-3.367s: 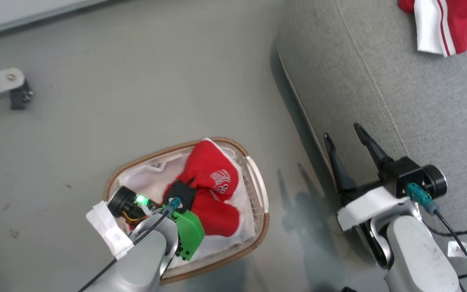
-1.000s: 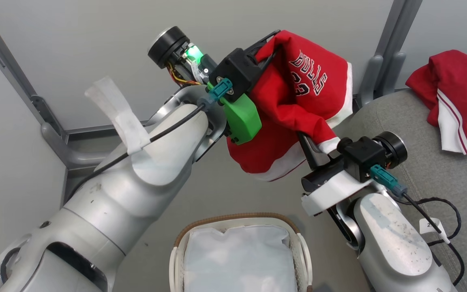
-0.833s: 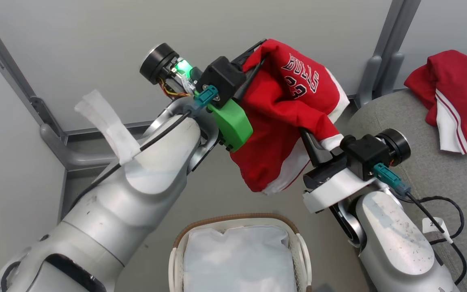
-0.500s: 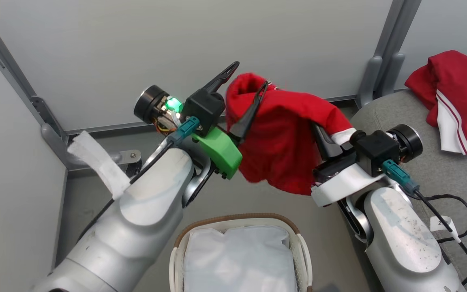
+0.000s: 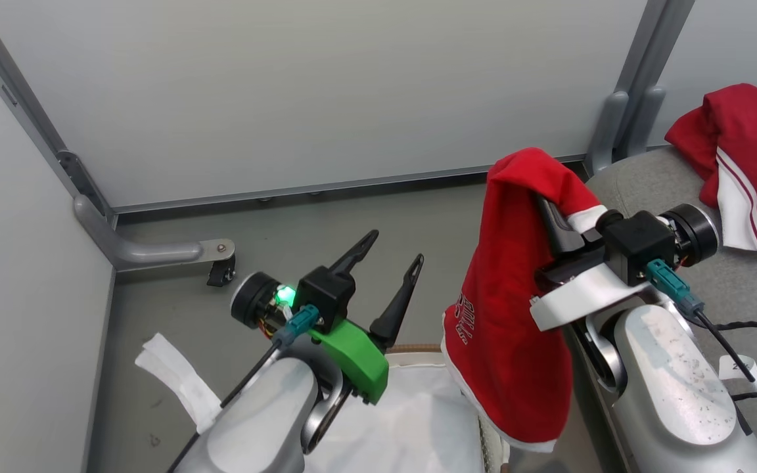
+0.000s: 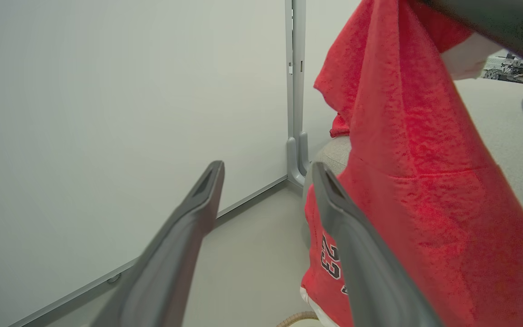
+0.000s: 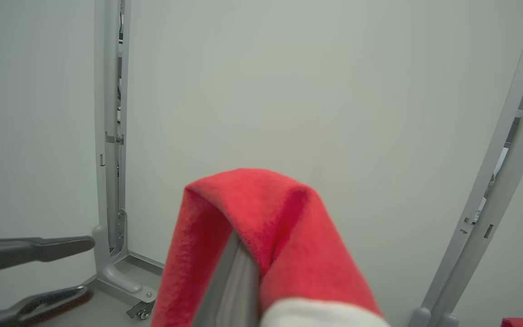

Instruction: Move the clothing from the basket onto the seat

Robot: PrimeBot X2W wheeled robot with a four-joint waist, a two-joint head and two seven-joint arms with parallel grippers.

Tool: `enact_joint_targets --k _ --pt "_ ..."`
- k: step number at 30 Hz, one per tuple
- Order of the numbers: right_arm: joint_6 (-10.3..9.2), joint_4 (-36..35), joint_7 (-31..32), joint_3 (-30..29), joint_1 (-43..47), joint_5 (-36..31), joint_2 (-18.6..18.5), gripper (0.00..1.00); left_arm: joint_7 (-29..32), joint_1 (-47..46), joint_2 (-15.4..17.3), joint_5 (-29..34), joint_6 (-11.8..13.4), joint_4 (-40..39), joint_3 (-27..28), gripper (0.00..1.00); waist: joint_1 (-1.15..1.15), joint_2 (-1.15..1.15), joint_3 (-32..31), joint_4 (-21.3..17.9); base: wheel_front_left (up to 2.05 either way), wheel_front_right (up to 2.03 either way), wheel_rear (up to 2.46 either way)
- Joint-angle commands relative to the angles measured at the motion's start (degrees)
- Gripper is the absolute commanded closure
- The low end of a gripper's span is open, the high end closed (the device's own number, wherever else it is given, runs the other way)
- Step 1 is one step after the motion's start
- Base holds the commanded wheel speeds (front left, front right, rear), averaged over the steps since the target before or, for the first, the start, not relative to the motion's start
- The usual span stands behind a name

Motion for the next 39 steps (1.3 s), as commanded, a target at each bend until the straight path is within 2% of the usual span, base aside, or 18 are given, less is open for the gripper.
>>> enact_joint_targets --k 1,13,24,39 --pt "-0.08 -0.38 -0.13 -0.31 1.17 -0.26 -0.36 1.0 0.04 1.8 -0.13 0.52 -0.18 -0.22 0.23 0.0 0.0 0.0 0.03 -0.11 0.0 0.0 0.0" --pt "-0.08 -0.97 -0.13 -2.75 3.59 -1.1 -0.73 1.0 0.04 10.47 -0.67 3.19 -1.14 -3.54 2.44 0.0 0.0 0.0 0.18 -1.15 0.0 0.0 0.0" --pt "-0.08 -1.3 -0.13 -4.38 4.09 -1.62 -1.38 1.0 0.04 12.33 -0.77 2.71 -1.13 -5.26 1.84 0.0 0.0 0.0 0.57 -3.08 0.0 0.0 0.0" --pt "-0.08 -2.4 -0.13 -6.13 1.7 -1.77 -3.25 1.0 0.04 9.16 -0.71 3.88 -1.14 -9.26 1.17 0.0 0.0 0.0 6.61 -15.5 0.0 0.0 0.0"
